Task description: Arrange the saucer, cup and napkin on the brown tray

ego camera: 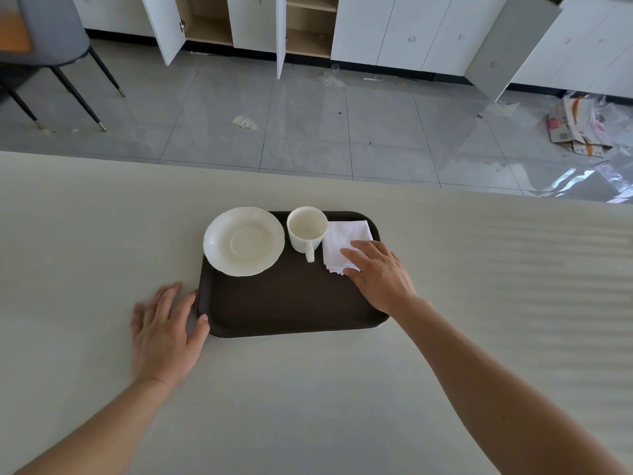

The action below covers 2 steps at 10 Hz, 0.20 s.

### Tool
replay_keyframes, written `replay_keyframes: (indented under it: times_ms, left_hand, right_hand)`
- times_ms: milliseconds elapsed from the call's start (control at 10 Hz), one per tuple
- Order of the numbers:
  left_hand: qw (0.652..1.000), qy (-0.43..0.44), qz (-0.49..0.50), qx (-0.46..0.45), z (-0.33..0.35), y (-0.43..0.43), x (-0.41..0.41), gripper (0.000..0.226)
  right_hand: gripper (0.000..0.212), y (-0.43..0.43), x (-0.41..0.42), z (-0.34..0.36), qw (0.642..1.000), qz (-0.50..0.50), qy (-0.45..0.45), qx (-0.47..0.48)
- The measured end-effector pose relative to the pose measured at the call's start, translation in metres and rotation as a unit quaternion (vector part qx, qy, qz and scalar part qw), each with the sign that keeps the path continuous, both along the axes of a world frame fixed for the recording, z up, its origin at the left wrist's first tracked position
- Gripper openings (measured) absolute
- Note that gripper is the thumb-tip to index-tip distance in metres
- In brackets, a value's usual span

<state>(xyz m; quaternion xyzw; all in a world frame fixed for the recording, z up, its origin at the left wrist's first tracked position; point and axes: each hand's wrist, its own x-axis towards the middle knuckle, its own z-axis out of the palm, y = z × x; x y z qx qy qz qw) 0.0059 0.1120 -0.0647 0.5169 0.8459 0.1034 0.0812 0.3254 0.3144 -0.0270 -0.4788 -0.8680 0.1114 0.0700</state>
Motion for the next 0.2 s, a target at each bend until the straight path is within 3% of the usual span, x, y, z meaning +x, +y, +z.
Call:
replay_keyframes:
  times_ms: [200]
  left_hand:
    - [0.996,-0.07,0.042,-0.018,0.018,0.015,0.001,0.053]
  right_hand:
    - [0.034,0.001,0.006,-0.004,1.0,-0.022,-0.01,-0.005]
